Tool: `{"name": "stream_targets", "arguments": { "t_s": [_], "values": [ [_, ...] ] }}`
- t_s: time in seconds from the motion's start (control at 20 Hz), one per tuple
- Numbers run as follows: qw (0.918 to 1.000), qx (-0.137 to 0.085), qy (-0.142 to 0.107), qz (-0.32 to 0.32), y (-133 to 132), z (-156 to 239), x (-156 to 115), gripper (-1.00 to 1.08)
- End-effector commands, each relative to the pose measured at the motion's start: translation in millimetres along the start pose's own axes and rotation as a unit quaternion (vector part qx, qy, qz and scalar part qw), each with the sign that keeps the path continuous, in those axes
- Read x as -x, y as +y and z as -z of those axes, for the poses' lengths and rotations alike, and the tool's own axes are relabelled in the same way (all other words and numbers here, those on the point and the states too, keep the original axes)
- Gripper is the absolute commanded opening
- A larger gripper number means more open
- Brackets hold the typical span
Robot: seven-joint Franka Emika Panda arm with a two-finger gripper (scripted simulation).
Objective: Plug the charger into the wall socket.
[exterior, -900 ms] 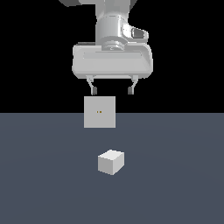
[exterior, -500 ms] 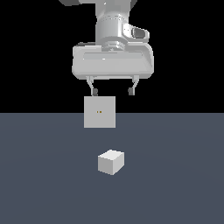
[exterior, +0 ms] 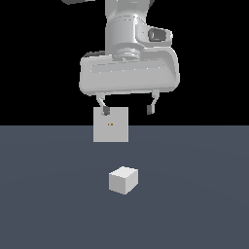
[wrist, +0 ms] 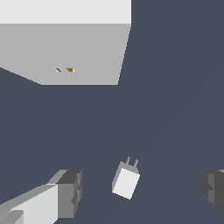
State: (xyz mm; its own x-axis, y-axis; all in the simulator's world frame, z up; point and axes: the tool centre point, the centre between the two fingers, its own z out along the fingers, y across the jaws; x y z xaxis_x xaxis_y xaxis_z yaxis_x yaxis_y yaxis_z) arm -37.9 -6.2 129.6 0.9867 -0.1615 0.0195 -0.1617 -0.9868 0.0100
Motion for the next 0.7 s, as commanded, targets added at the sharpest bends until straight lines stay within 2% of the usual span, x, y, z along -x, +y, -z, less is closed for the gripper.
{"name": "stream_targets", "arguments": {
  "t_s": [0.0, 0.65],
  "values": [
    [0.9997, 0.001, 0.007, -0.025, 2.0, -8.2, 9.0, 1.0],
    [0.9874, 0.006, 0.042, -0.152, 4.5, -51.3, 51.3, 1.0]
  ]
}}
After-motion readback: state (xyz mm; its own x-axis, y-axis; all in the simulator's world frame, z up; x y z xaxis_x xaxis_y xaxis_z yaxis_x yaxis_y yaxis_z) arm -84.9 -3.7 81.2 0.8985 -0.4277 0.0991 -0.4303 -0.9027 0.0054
